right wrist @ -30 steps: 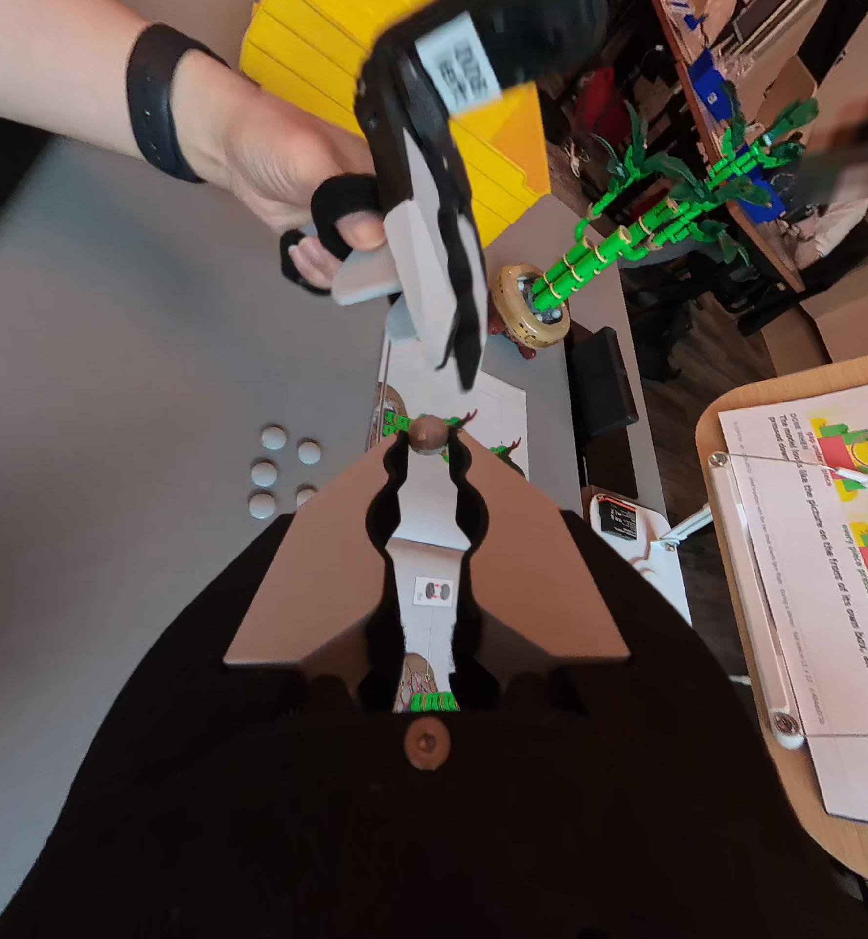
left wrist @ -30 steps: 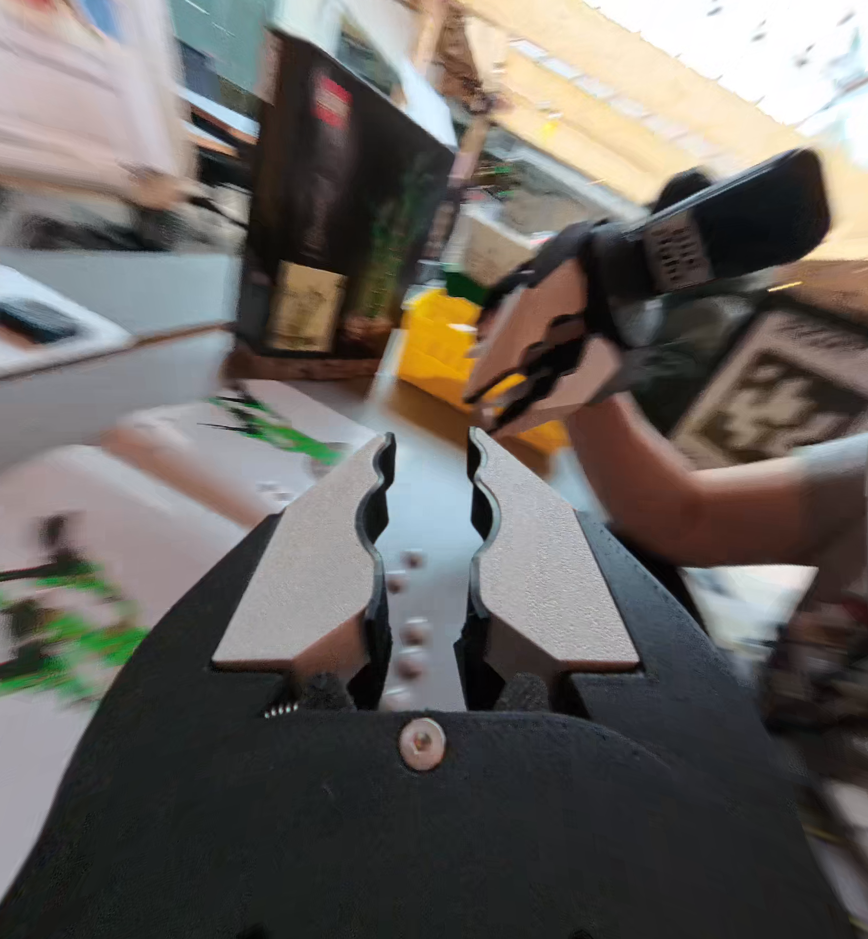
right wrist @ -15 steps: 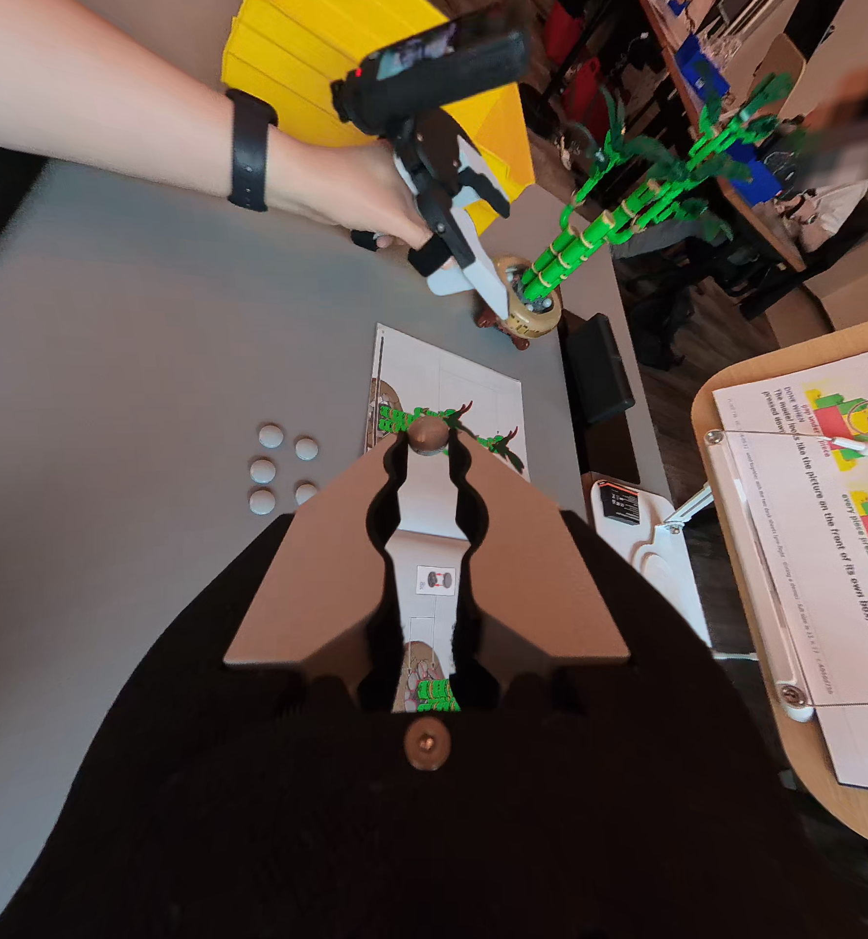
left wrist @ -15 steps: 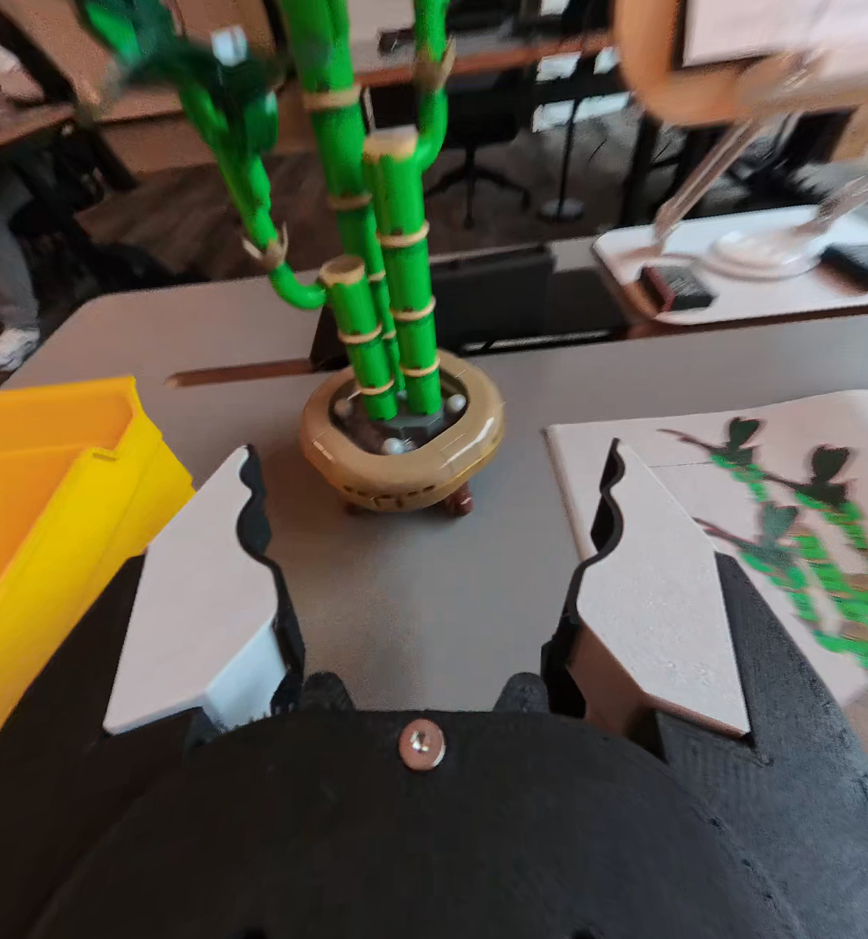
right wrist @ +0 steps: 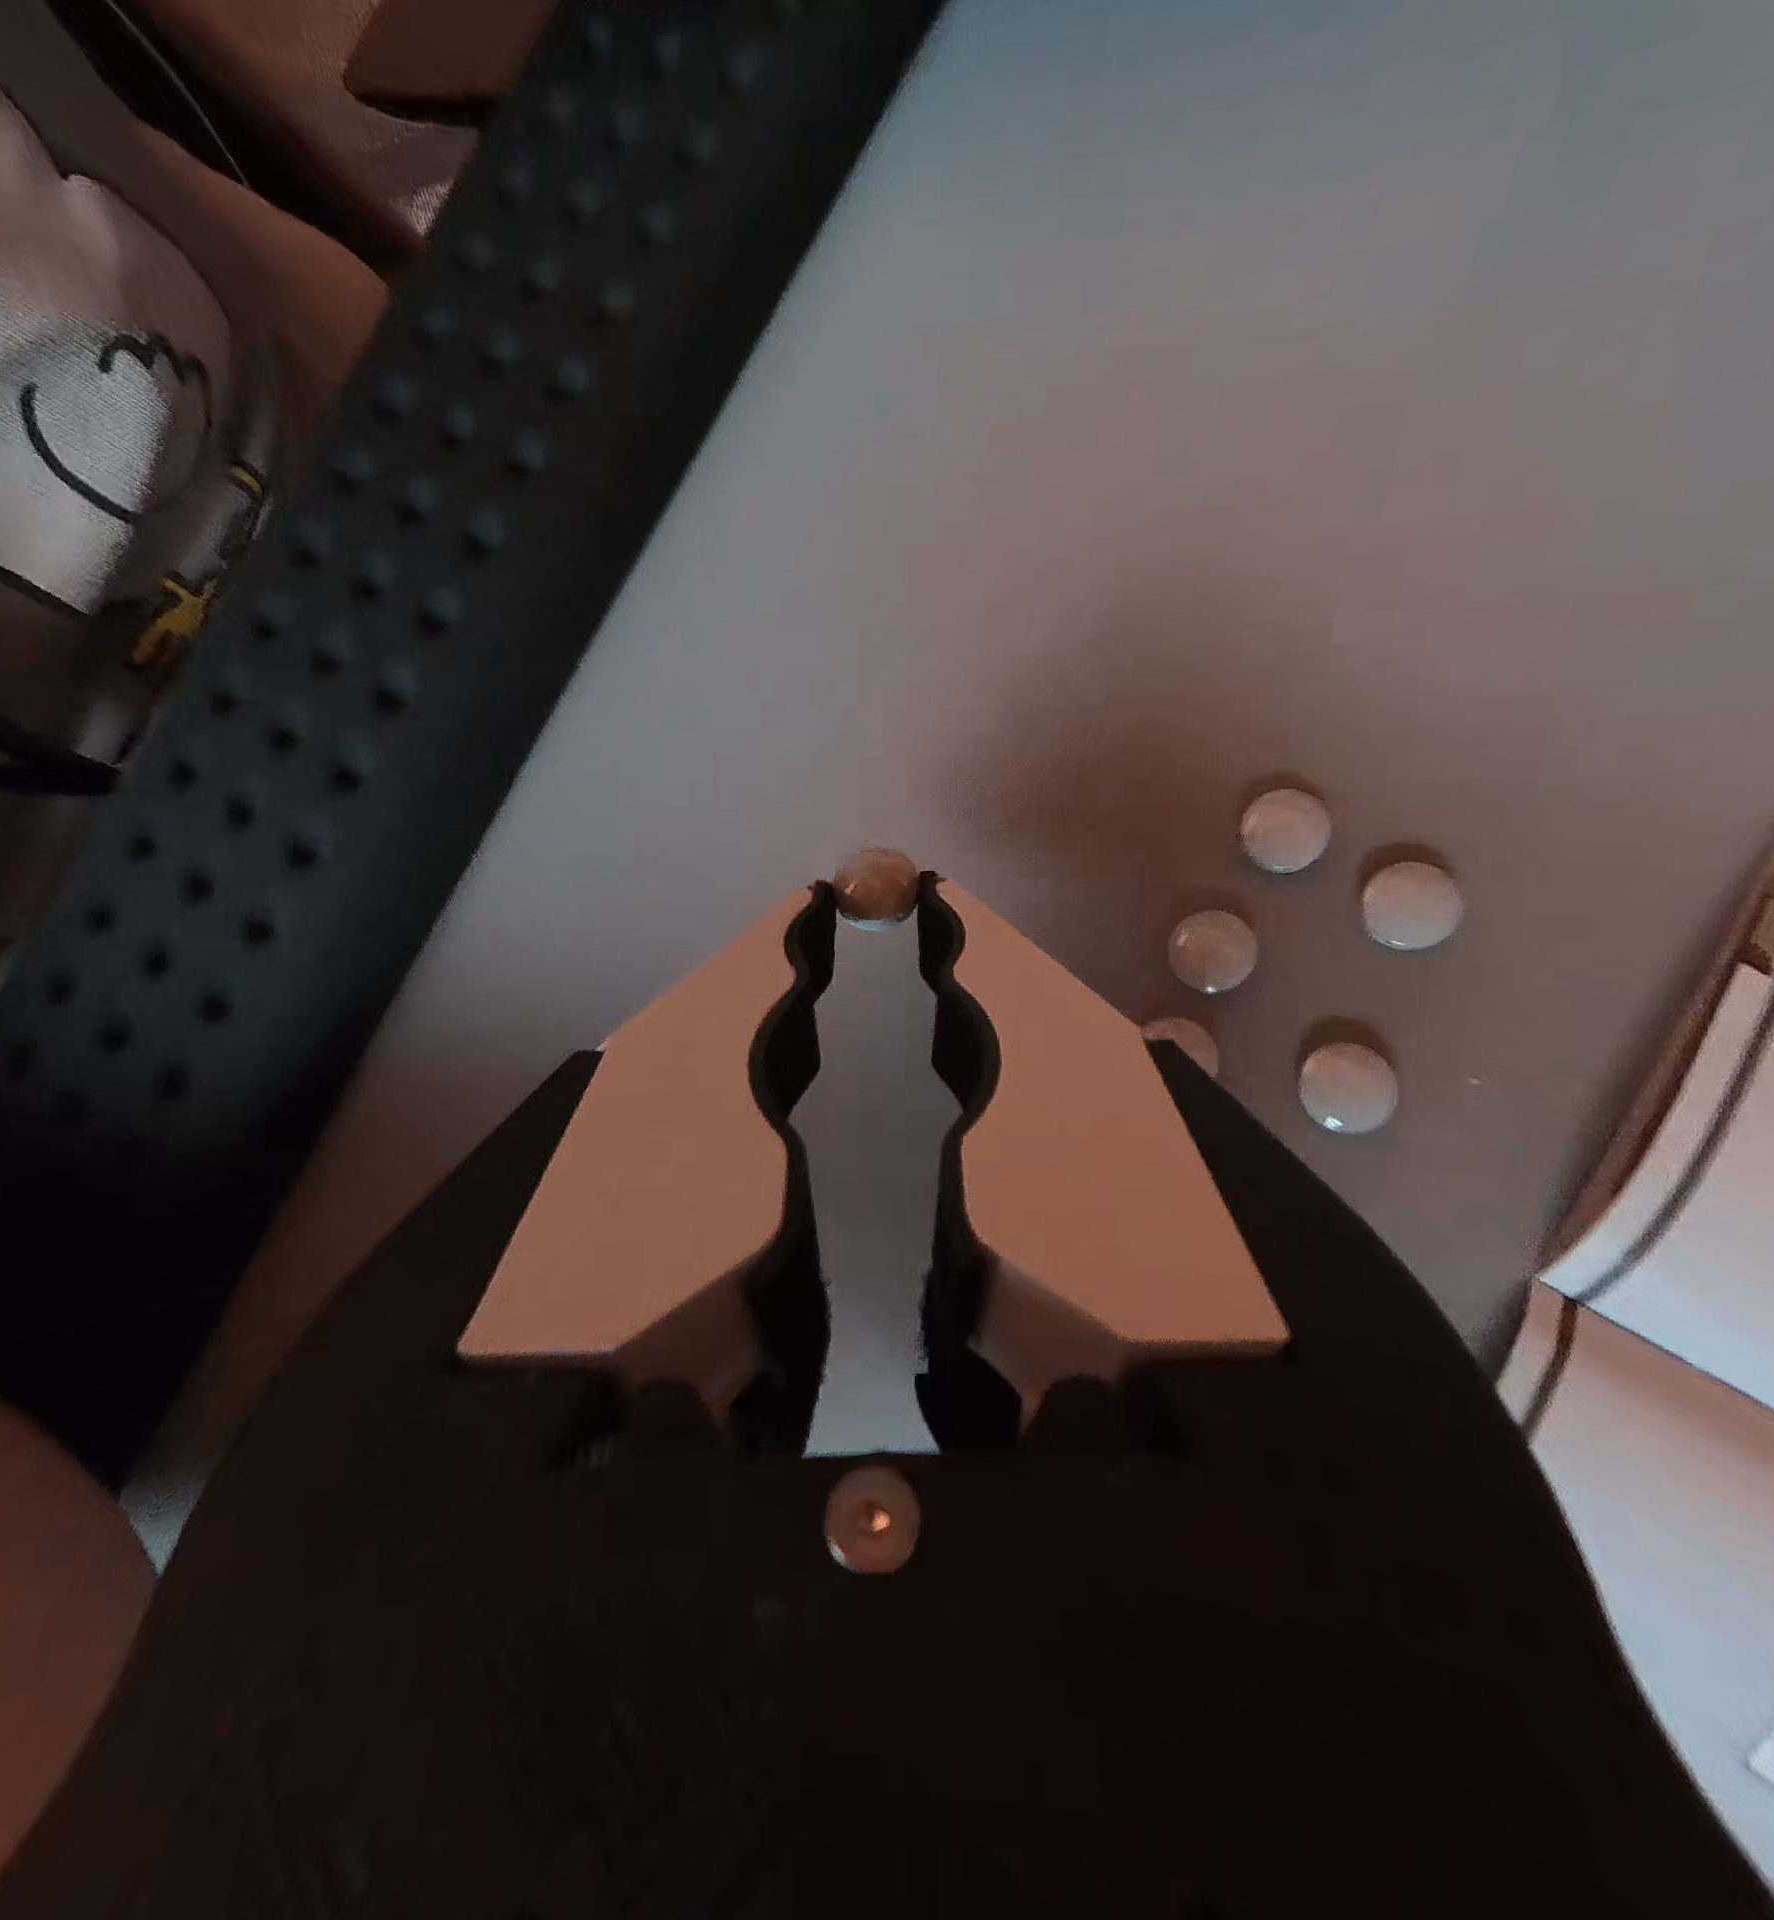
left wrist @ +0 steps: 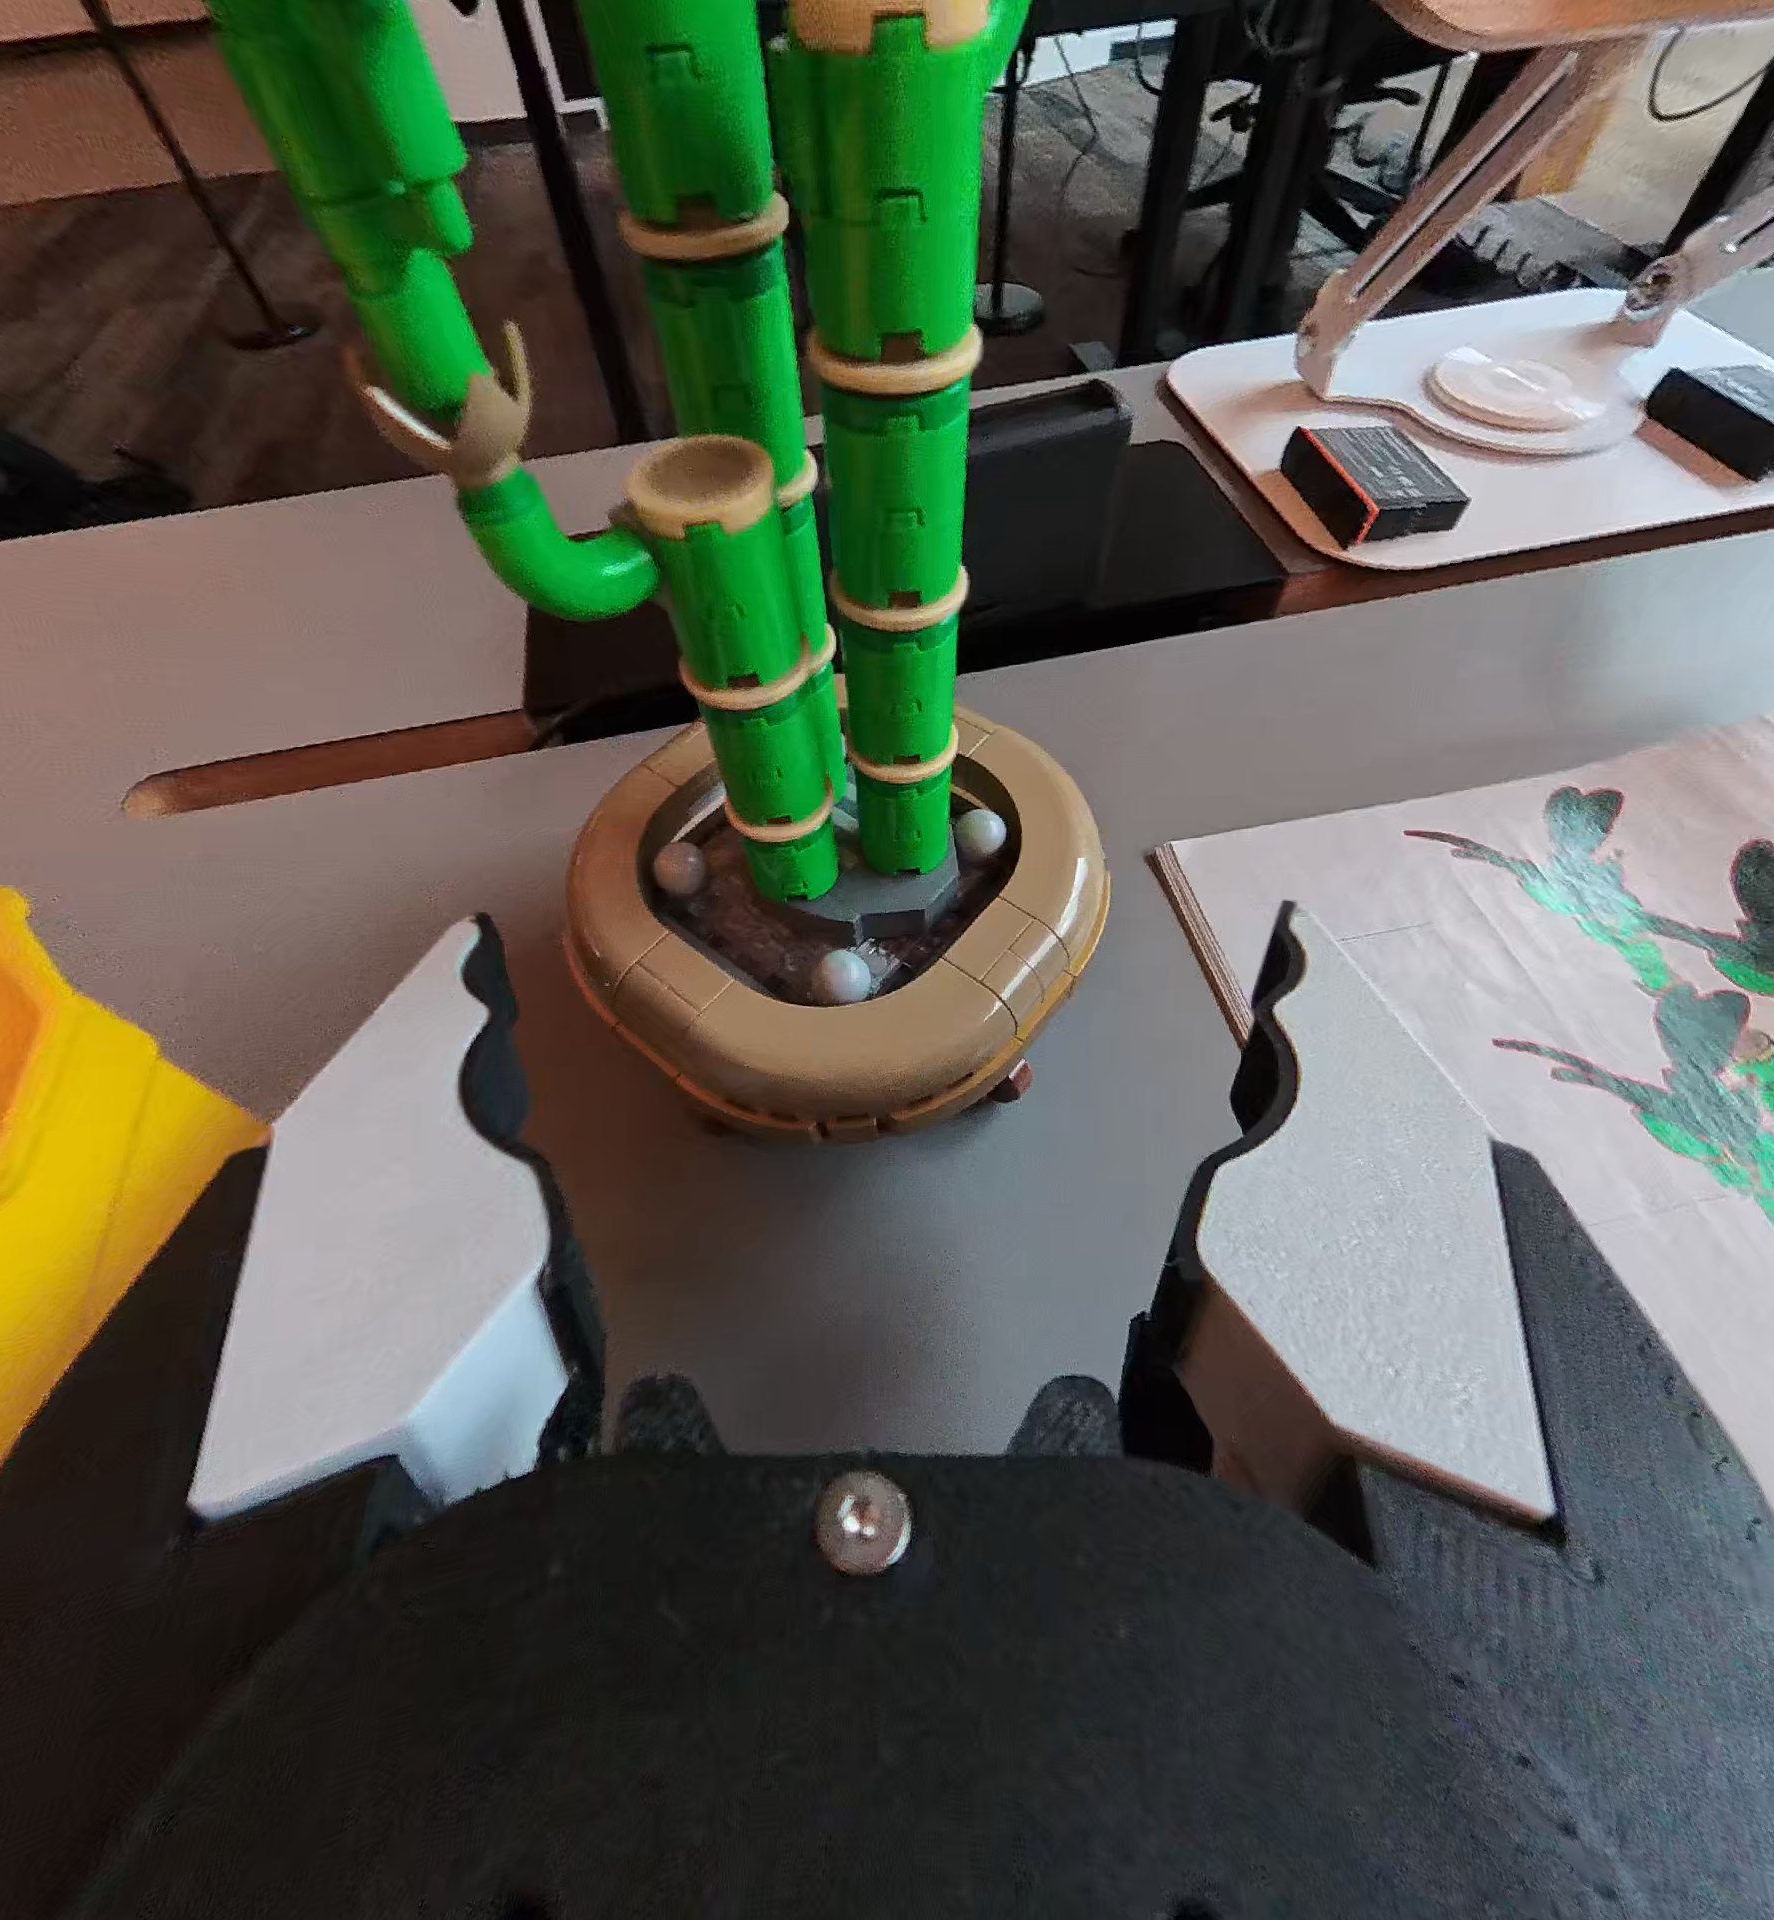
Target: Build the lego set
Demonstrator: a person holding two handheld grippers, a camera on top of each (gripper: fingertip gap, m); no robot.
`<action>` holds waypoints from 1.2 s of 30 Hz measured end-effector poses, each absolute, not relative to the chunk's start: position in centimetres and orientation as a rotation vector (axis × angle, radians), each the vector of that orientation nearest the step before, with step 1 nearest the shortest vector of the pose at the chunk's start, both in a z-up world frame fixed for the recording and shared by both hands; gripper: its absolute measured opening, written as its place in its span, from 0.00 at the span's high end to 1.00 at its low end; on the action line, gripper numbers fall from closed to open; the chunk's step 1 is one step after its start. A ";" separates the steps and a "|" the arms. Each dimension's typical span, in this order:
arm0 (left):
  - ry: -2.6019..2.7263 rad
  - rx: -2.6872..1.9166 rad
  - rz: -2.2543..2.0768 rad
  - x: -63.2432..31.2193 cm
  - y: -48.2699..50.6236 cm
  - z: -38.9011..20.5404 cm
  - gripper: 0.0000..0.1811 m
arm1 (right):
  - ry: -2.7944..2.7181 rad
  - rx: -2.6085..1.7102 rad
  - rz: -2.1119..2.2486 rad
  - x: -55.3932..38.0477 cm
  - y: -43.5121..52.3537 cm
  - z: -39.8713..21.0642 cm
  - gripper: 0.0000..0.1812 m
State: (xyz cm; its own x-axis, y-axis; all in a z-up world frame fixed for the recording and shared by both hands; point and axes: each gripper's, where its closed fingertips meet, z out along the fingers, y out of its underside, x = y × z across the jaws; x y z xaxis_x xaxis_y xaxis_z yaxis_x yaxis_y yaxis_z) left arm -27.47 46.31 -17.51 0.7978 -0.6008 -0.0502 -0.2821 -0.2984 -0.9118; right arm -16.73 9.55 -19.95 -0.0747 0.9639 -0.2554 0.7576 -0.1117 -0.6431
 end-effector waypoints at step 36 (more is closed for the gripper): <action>0.760 -1.920 -0.384 -27.7 46.5 -18.4 0.37 | -0.697 -1.906 0.923 -23.4 46.0 -14.0 0.61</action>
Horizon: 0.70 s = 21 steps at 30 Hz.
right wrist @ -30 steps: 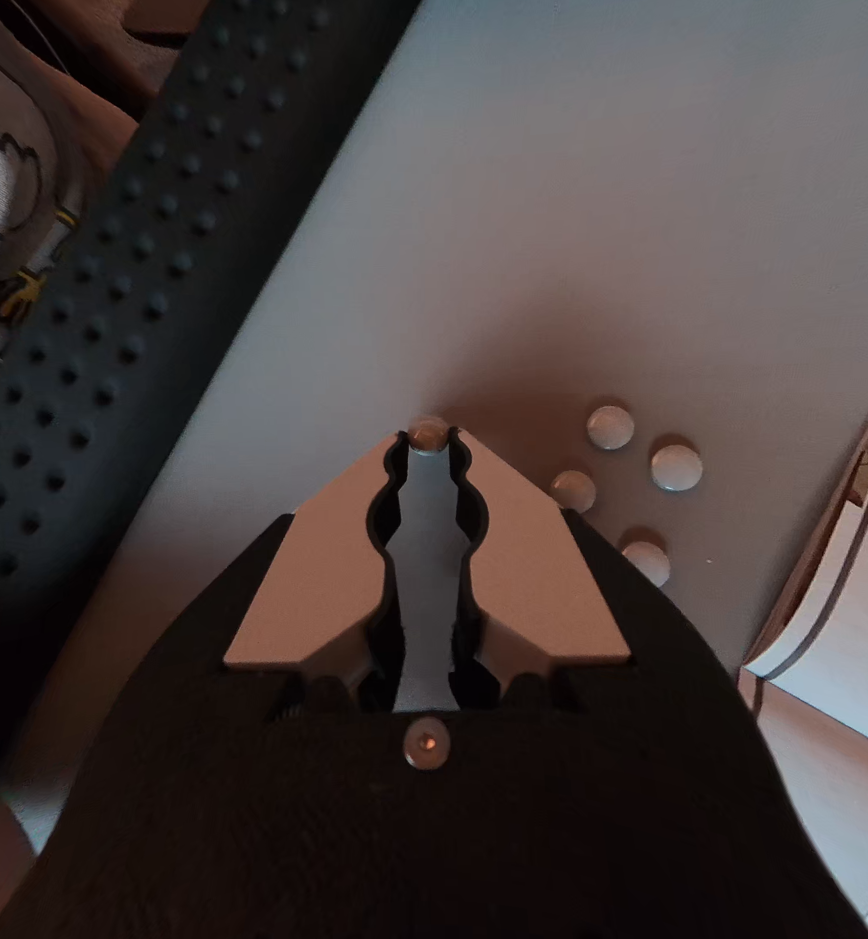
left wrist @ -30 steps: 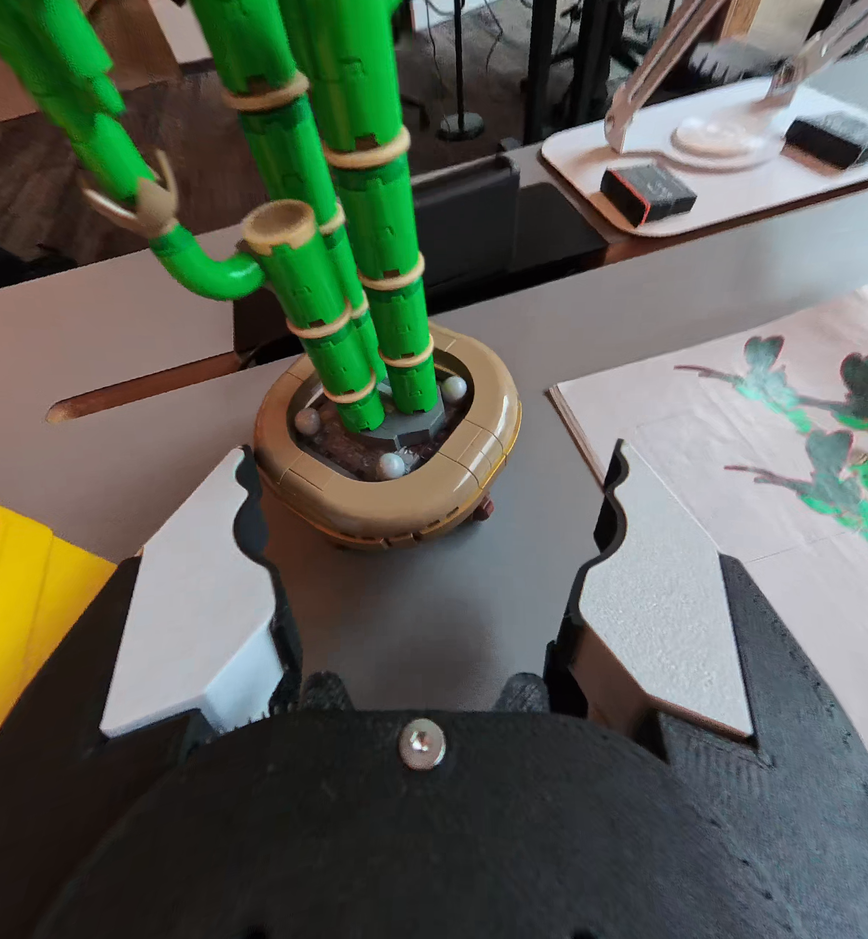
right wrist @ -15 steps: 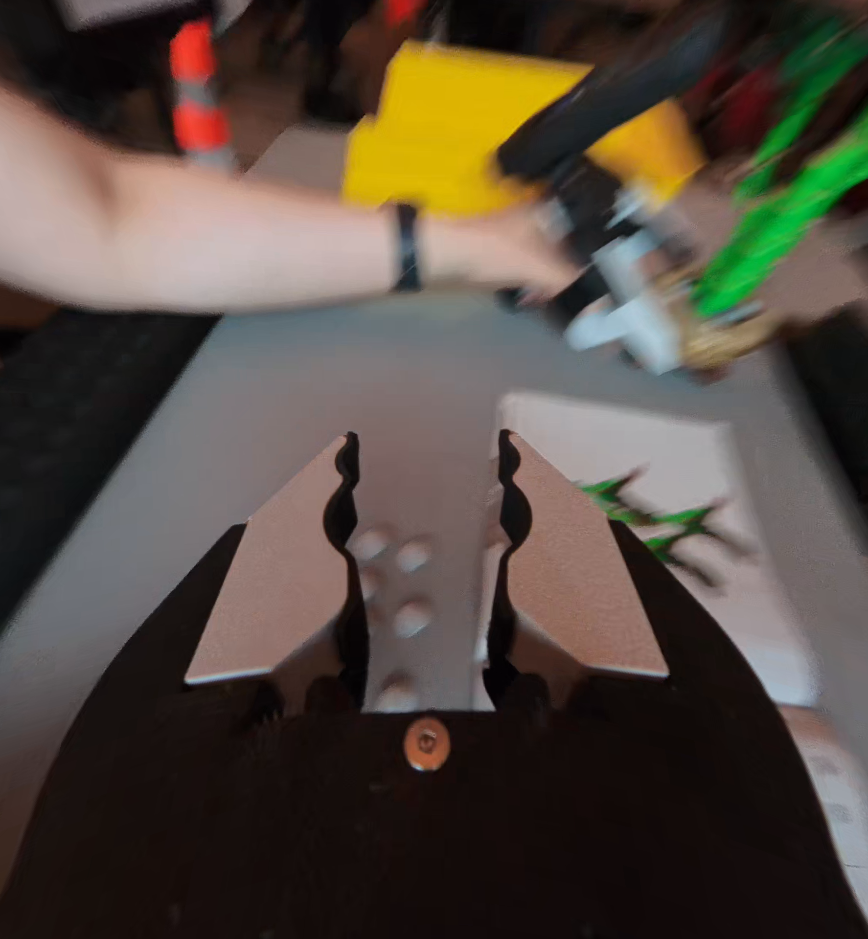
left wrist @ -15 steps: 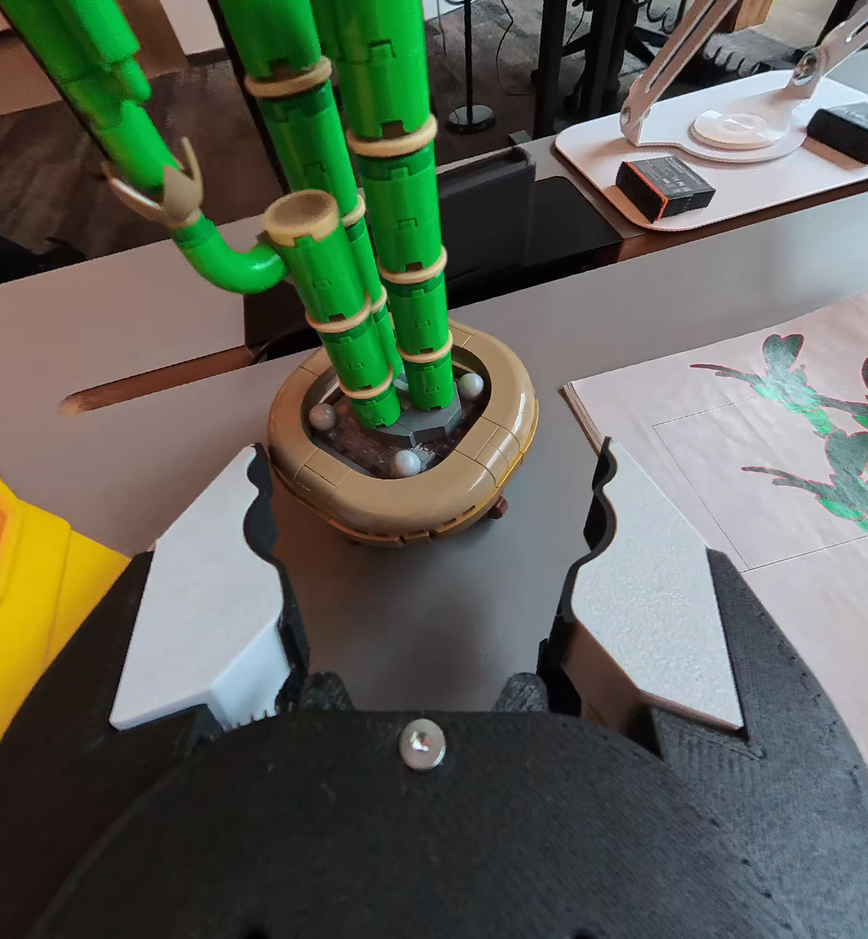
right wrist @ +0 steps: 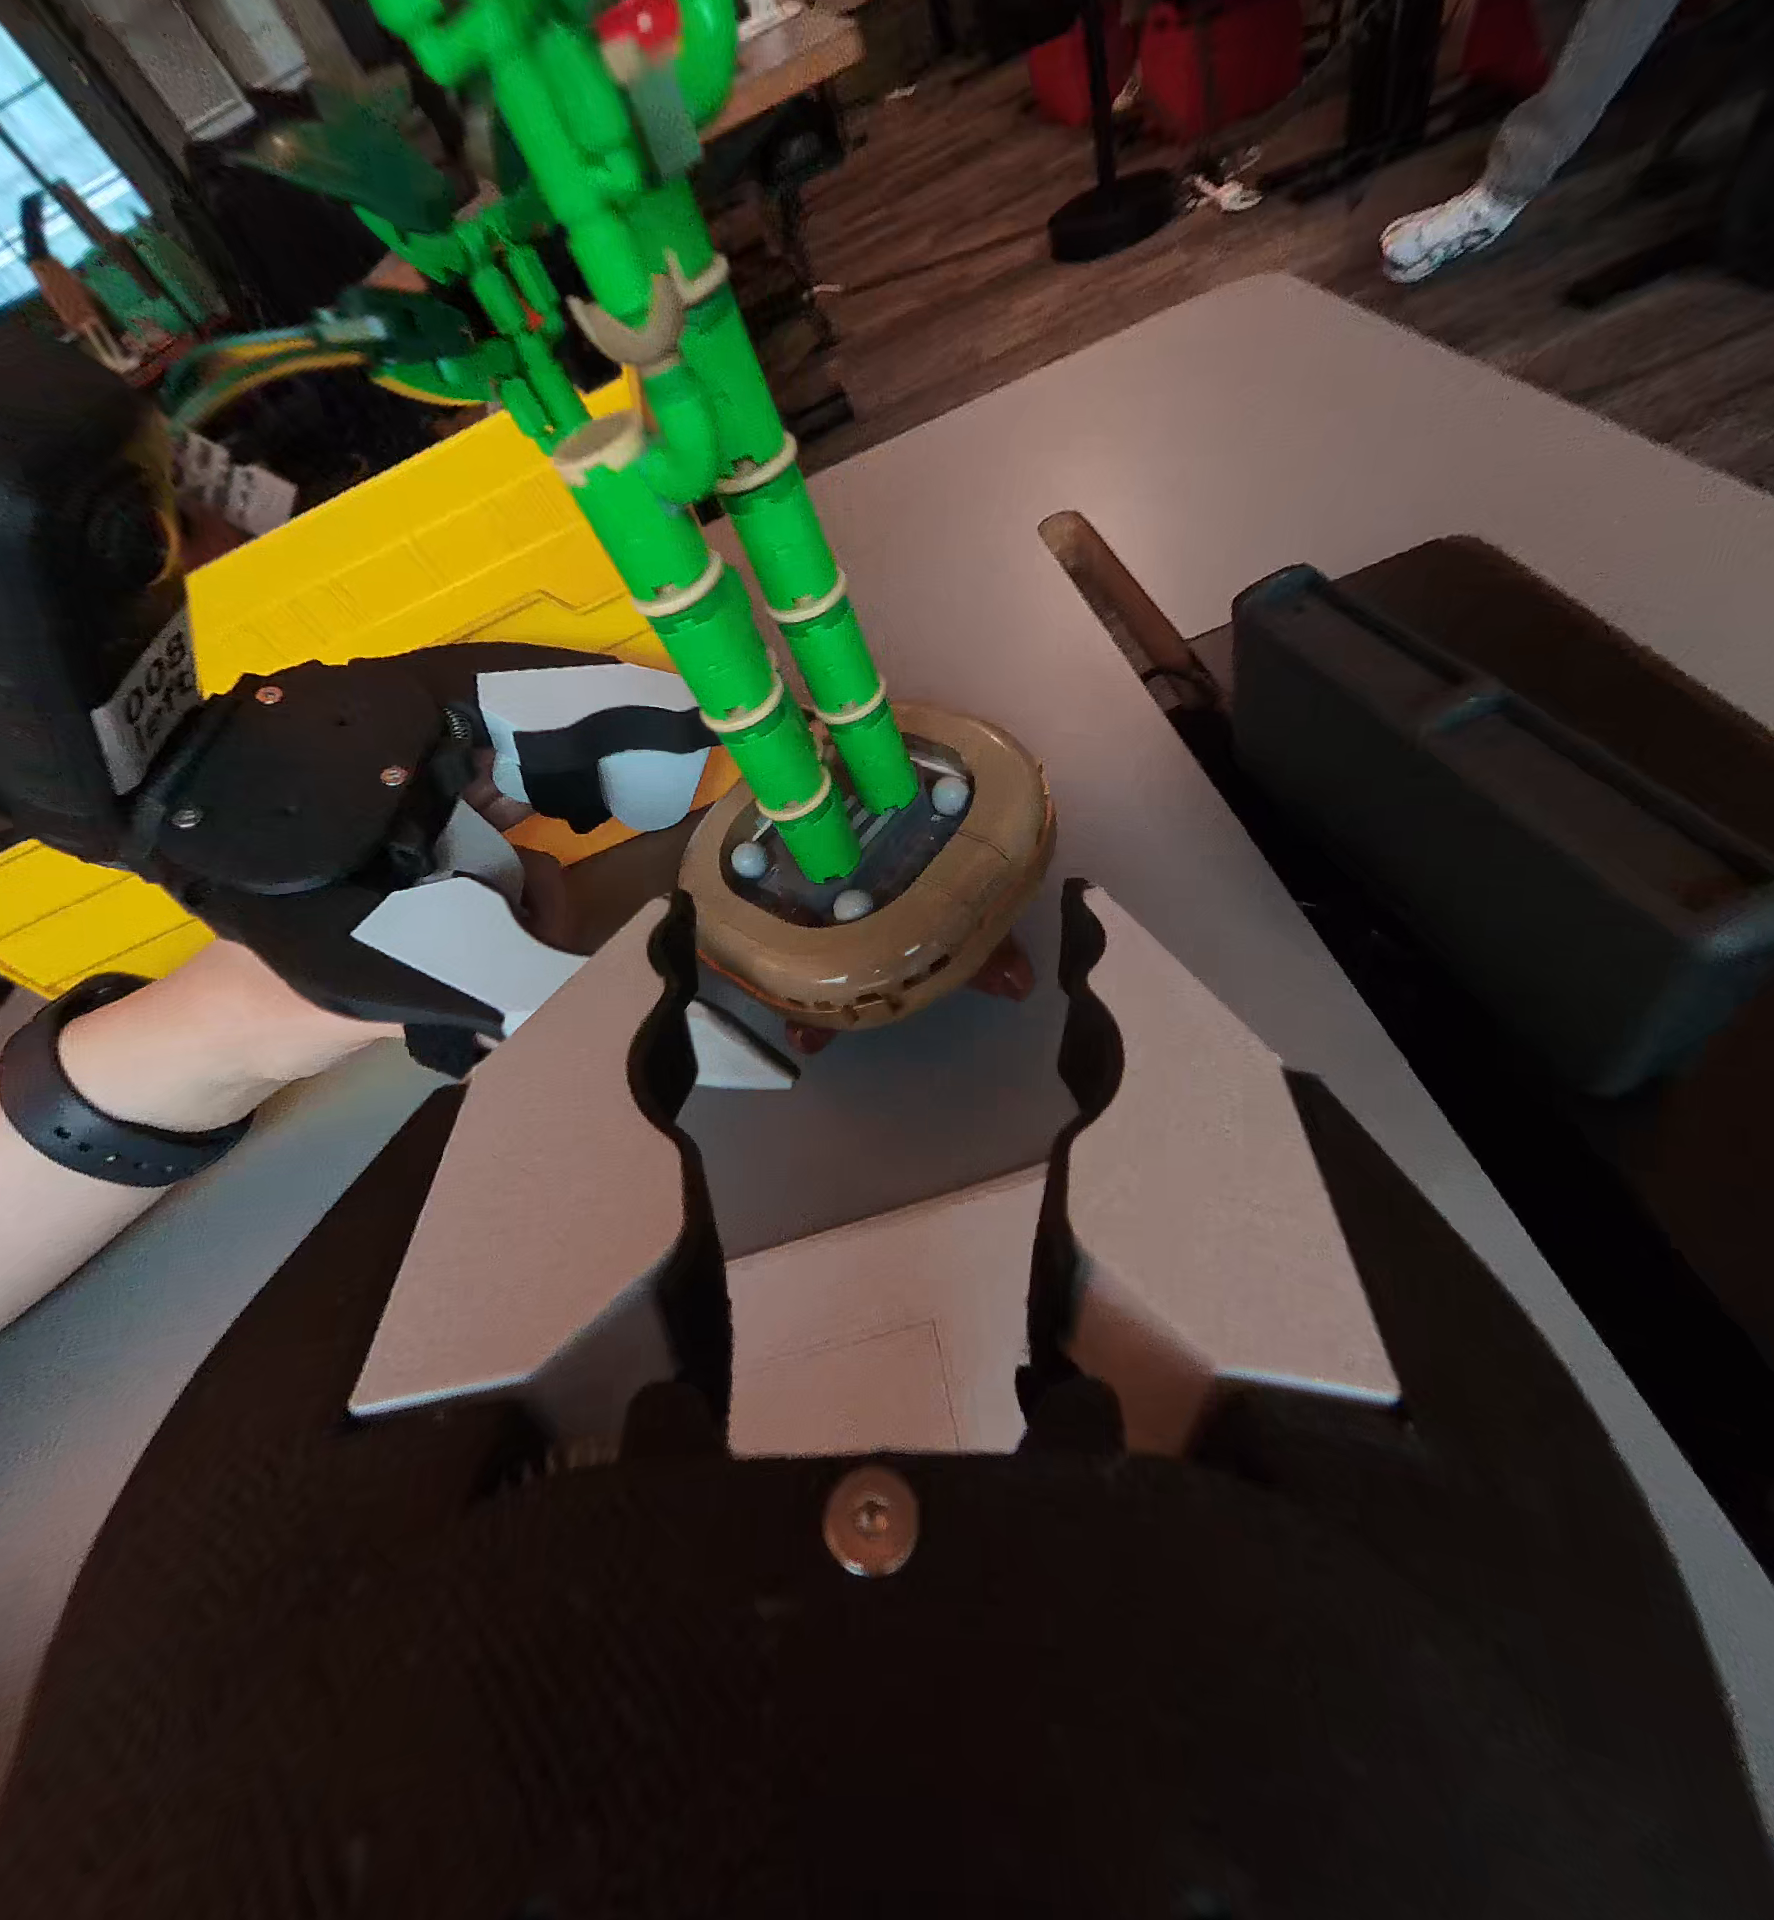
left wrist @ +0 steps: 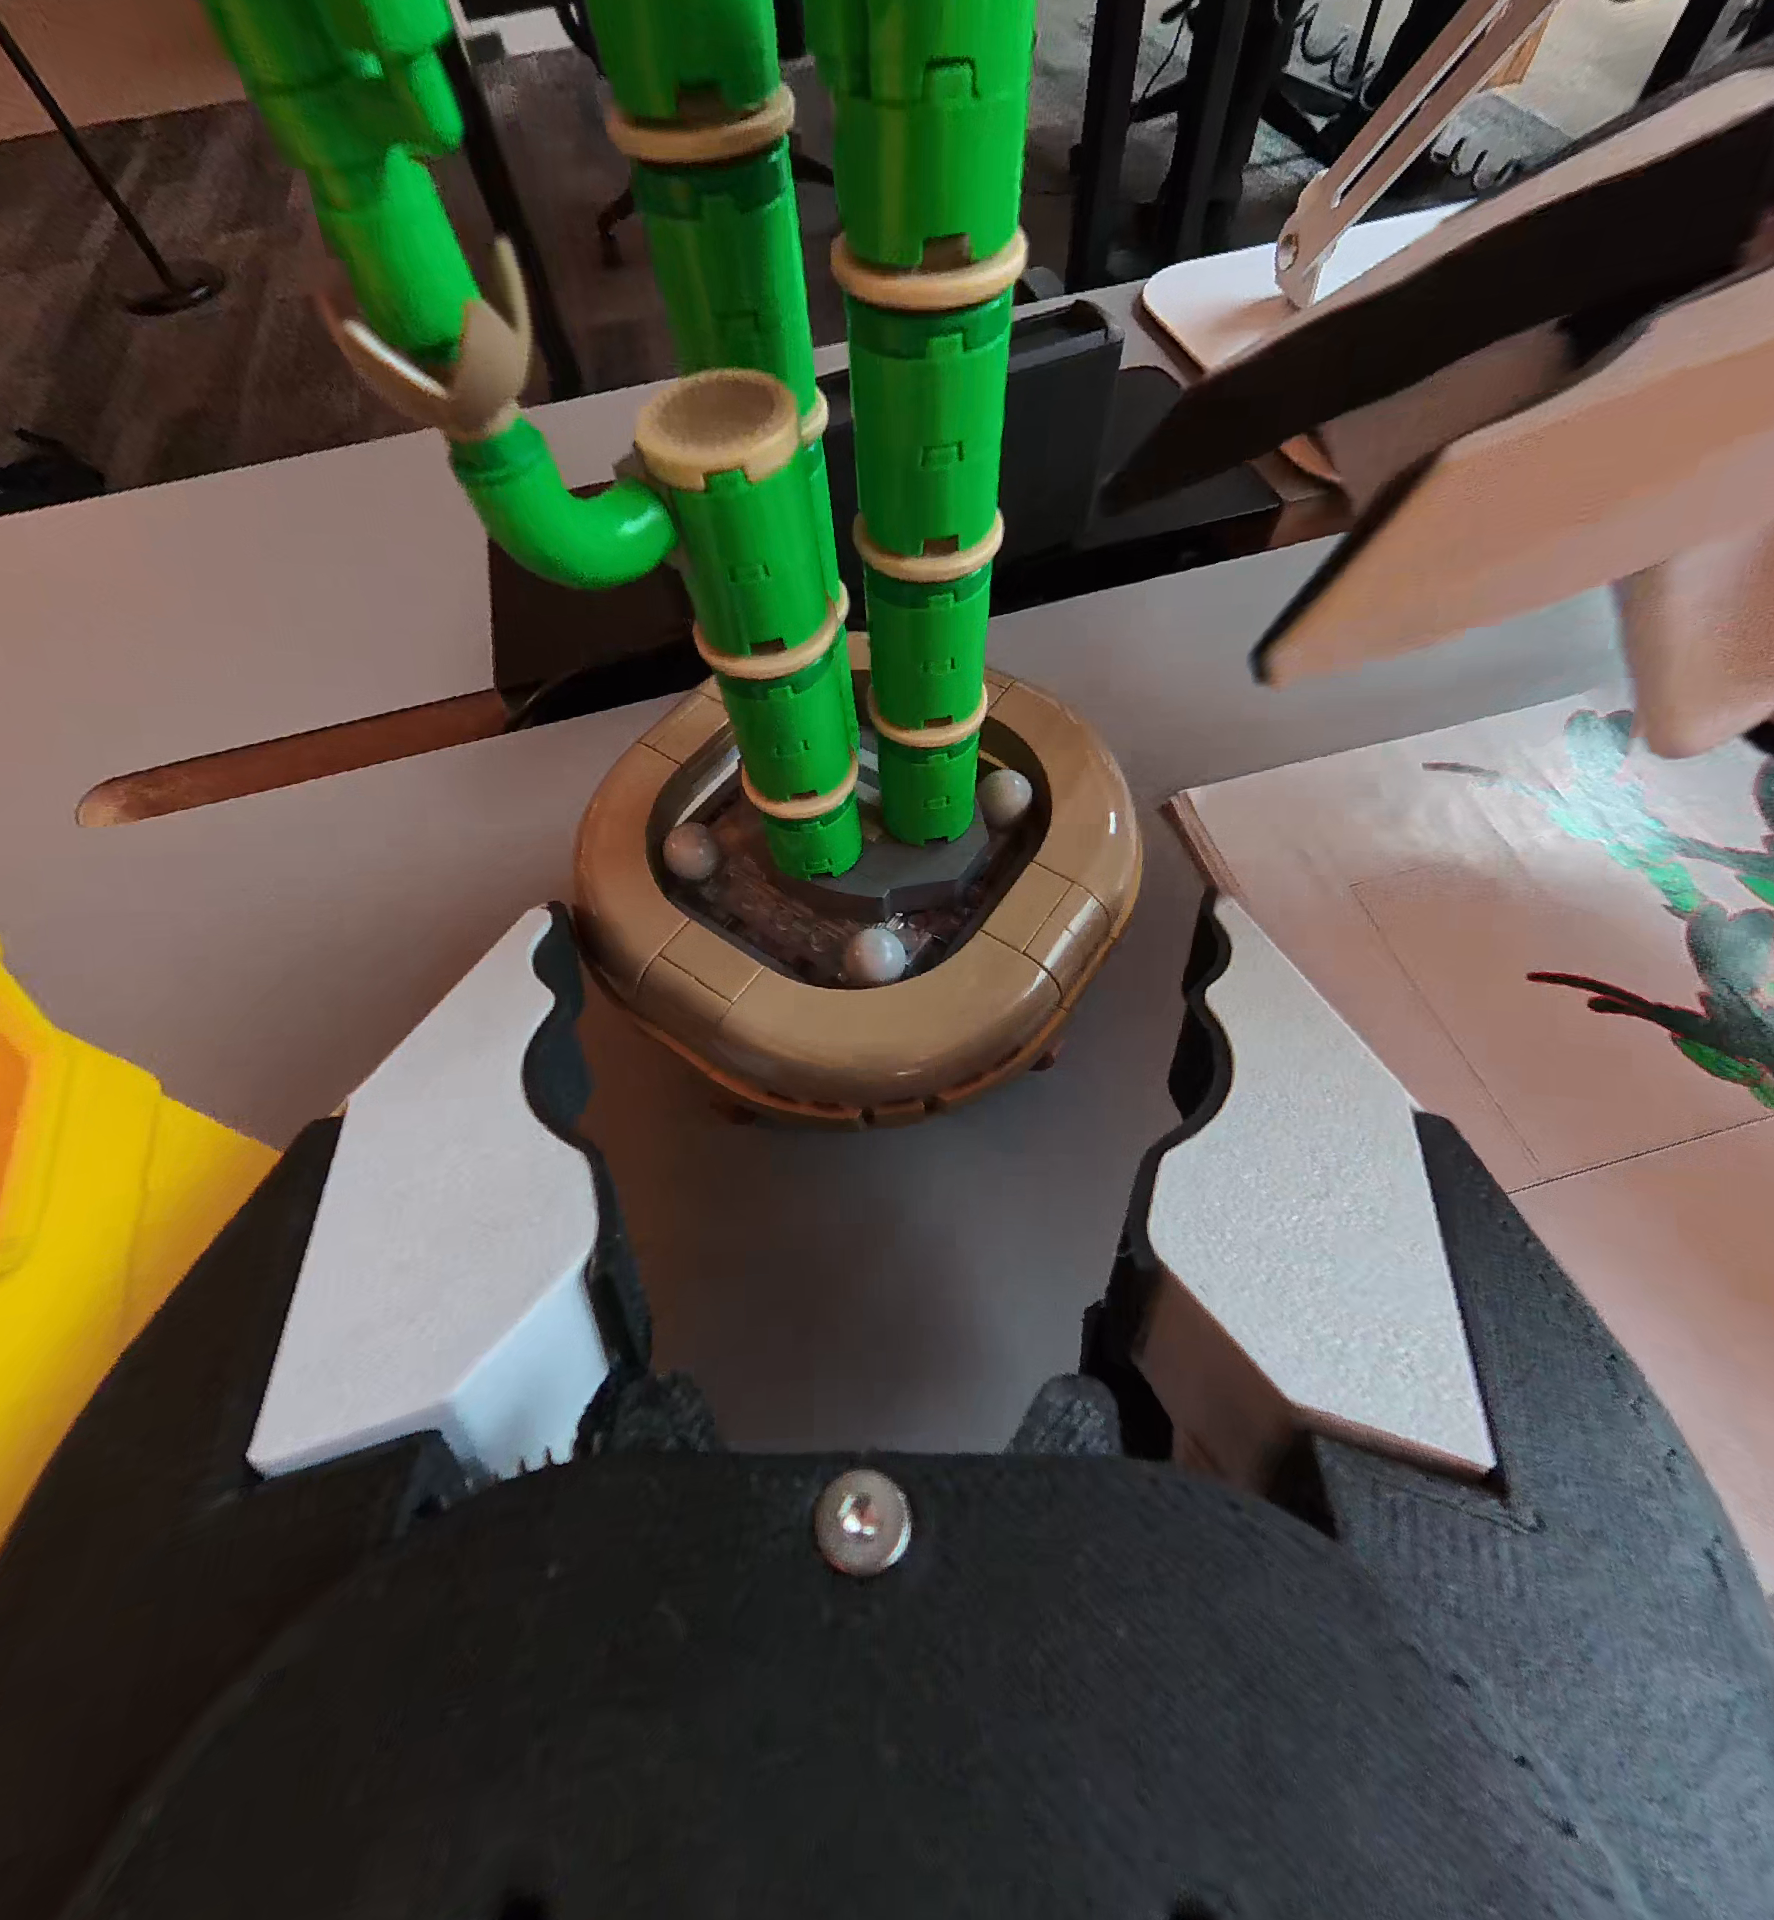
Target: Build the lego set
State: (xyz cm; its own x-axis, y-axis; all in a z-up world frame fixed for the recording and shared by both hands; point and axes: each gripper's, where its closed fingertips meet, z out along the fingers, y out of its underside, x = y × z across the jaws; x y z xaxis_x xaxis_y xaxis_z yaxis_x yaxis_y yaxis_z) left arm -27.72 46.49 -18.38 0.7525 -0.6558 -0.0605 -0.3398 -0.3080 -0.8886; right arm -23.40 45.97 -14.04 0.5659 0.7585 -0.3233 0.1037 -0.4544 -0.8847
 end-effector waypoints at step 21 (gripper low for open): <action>0.762 -1.980 -0.380 -27.8 47.5 -19.2 0.37 | -0.337 -2.249 1.249 -25.4 48.9 -18.4 0.78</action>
State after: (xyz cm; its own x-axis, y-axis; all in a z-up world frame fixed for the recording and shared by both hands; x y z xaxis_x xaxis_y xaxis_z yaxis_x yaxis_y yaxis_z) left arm -27.76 47.48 -19.23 0.7577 -0.6512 -0.0434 -0.3571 -0.3581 -0.8627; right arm -25.39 48.89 -18.37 0.5389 0.4593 -0.7061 -0.0412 -0.8229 -0.5667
